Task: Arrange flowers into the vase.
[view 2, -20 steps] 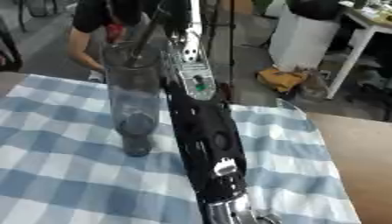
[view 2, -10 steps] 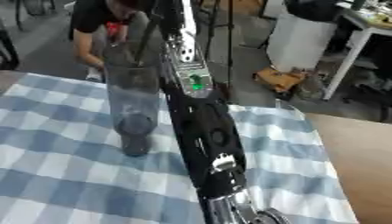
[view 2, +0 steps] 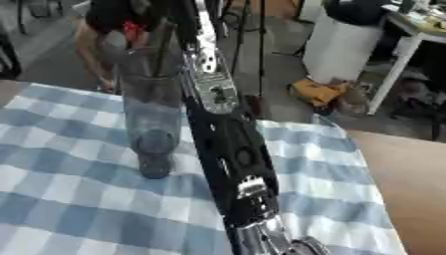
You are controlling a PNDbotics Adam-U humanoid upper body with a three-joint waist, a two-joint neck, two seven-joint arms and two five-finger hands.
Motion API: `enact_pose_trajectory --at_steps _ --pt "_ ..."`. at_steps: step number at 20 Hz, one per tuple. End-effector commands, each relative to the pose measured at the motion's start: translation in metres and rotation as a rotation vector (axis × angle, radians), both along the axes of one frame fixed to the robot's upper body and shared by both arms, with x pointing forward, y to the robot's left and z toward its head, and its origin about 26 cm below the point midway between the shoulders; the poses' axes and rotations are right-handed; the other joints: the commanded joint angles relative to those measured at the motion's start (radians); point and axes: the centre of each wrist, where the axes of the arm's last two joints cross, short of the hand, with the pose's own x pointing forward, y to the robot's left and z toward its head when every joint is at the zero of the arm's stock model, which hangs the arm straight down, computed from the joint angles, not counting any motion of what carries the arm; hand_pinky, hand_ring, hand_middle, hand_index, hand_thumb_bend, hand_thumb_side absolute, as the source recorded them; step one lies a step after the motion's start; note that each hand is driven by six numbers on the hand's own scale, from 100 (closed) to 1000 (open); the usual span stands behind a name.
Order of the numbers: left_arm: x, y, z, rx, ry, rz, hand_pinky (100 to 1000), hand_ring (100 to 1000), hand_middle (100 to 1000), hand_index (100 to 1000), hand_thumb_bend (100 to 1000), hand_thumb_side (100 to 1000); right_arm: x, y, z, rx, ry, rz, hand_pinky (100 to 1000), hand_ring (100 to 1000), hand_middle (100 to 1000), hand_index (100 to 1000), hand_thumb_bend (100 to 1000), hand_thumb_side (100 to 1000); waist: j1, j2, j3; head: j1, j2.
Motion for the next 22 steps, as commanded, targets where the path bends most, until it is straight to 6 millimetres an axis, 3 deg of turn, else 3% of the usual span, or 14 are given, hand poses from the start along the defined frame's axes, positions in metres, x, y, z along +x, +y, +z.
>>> enact_pose_trajectory --at_steps 1,10,22 --pt "-0.0024 0.0011 0.0057 0.017 -0.019 0.002 510 604 497 873 100 892 -0.0076 -0.0043 0.0195 -0.031 -0.034 -0.033 100 100 100 144 100 905 0.009 -0.029 0.0 -0.002 -0.008" --pt "-0.0024 0.0012 0.0058 0.016 -0.018 0.002 512 605 499 874 100 888 -0.0064 -0.005 0.0178 -0.113 0.008 -0.077 100 168 100 241 100 929 0.009 -0.031 -0.002 0.001 -0.008" --pt "-0.0026 0.0018 0.0047 0.014 -0.013 0.005 513 605 500 874 100 884 -0.006 -0.0108 0.0193 -0.194 0.002 -0.166 100 220 100 213 100 944 0.012 -0.038 -0.008 0.002 -0.002"
